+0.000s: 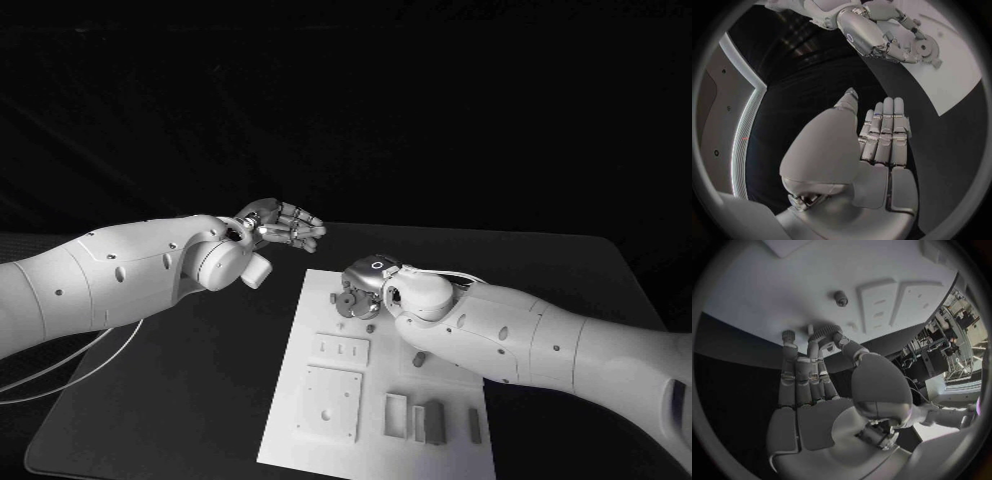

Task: Assemble the parts on the task board

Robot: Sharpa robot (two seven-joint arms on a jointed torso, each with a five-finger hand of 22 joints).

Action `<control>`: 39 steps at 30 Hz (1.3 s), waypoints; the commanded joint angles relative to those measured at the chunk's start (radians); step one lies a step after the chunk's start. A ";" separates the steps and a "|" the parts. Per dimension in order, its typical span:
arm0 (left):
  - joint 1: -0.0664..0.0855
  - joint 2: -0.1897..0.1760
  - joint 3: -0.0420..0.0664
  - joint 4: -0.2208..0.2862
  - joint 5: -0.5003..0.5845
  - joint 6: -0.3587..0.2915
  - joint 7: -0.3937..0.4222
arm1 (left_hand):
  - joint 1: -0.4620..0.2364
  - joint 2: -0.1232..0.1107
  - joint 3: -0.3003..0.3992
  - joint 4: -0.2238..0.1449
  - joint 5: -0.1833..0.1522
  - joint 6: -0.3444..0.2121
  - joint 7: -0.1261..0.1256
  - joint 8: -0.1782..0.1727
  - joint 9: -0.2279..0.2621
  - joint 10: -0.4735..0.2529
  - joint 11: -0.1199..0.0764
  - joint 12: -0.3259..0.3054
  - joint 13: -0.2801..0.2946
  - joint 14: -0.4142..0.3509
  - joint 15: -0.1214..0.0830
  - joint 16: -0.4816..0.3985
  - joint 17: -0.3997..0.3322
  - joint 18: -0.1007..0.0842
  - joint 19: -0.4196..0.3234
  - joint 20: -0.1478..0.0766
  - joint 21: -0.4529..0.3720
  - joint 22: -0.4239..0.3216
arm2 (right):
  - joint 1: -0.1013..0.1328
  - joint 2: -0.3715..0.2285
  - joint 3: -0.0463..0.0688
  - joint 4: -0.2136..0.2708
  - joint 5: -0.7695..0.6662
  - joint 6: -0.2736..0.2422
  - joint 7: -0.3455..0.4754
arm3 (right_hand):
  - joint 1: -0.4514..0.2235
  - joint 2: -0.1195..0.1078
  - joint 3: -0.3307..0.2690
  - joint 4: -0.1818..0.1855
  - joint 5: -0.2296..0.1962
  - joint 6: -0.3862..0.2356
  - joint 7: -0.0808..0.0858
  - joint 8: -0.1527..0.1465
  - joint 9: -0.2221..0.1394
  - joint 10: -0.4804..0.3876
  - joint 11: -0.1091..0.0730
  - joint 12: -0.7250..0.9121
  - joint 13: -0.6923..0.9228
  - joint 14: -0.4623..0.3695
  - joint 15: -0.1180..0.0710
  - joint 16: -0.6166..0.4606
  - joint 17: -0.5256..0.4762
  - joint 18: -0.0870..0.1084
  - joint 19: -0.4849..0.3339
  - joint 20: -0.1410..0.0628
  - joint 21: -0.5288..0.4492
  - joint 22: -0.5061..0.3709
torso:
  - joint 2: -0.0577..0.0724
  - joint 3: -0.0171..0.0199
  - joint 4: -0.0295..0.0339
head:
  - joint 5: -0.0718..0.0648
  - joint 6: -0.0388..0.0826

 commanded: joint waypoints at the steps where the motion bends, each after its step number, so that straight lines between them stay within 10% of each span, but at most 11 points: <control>1: 0.001 0.001 0.001 0.001 -0.001 0.010 0.007 | -0.009 0.000 0.007 0.001 0.000 -0.006 0.050 0.002 0.000 -0.006 -0.001 -0.005 0.001 0.009 0.000 -0.005 0.001 0.016 0.008 0.002 -0.005 0.002 | -0.005 -0.006 -0.004 -0.003 -0.004 0.016 -0.002 | 0.003 0.021 0.000 -0.011 -0.003 0.031 0.021 0.007 0.002 -0.003 -0.007 0.009 0.005 -0.001 -0.007 0.004 -0.002 0.013 -0.001 -0.002 0.005 0.018 | 0.000 0.0004 -0.0004 | 0.000 0.001; 39: 0.001 -0.005 0.001 0.000 -0.001 0.010 0.006 | -0.010 0.000 0.007 0.001 0.000 -0.007 0.050 0.002 0.000 -0.007 -0.001 -0.006 0.002 0.009 0.000 -0.007 0.004 0.016 0.009 0.002 -0.006 0.003 | -0.003 -0.055 -0.001 0.019 -0.019 -0.023 -0.037 | -0.008 0.018 0.003 -0.028 -0.003 0.050 0.025 0.004 0.000 -0.004 -0.007 0.028 0.018 -0.001 -0.007 0.006 -0.005 0.013 0.001 -0.001 0.006 0.017 | 0.000 0.0009 -0.0013 | -0.003 0.004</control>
